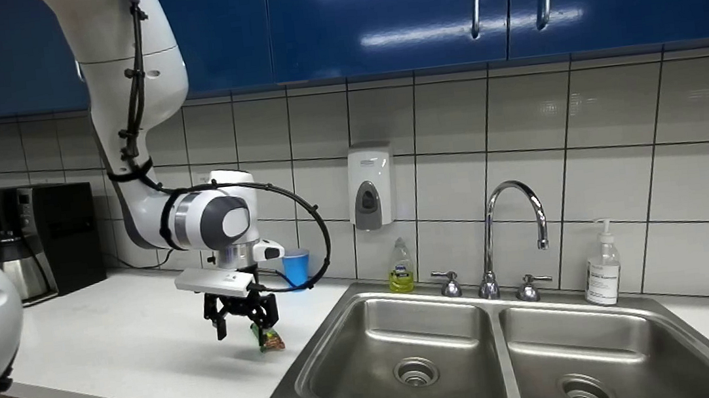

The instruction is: Remove the green packet out of the sink

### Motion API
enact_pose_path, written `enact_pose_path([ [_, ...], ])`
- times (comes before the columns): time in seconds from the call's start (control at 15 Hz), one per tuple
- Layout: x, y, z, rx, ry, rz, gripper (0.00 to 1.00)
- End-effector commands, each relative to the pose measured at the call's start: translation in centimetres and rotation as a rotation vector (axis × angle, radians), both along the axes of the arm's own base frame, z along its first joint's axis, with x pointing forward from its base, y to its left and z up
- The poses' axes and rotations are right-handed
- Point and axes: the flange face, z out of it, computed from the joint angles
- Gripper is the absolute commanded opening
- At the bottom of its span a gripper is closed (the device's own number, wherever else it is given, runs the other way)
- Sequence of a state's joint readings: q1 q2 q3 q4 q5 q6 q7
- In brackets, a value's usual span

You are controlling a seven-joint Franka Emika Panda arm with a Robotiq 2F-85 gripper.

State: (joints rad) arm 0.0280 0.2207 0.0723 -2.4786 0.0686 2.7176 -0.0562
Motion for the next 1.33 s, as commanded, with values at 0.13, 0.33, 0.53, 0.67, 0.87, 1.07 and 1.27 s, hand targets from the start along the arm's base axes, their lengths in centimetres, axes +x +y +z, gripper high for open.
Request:
enact_pose_path([
  [0.13, -2.8, 1.1, 1.5, -0.006, -0.036, -0.026, 1.00],
  [0.33, -3.4, 1.6, 1.9, -0.014, -0.020, 0.001, 1.00],
  [0.53, -3.9, 2.0, 2.7, -0.016, -0.006, 0.019, 1.00],
  [0.67, -4.3, 2.2, 3.5, -0.017, -0.012, 0.028, 1.00],
  [0.87, -4.9, 2.3, 4.7, -0.017, -0.022, 0.034, 1.00],
  [1.07, -5.5, 2.3, 6.0, -0.015, -0.046, 0.028, 1.00],
  [1.27, -6.0, 2.2, 7.1, -0.017, -0.072, 0.029, 1.00],
])
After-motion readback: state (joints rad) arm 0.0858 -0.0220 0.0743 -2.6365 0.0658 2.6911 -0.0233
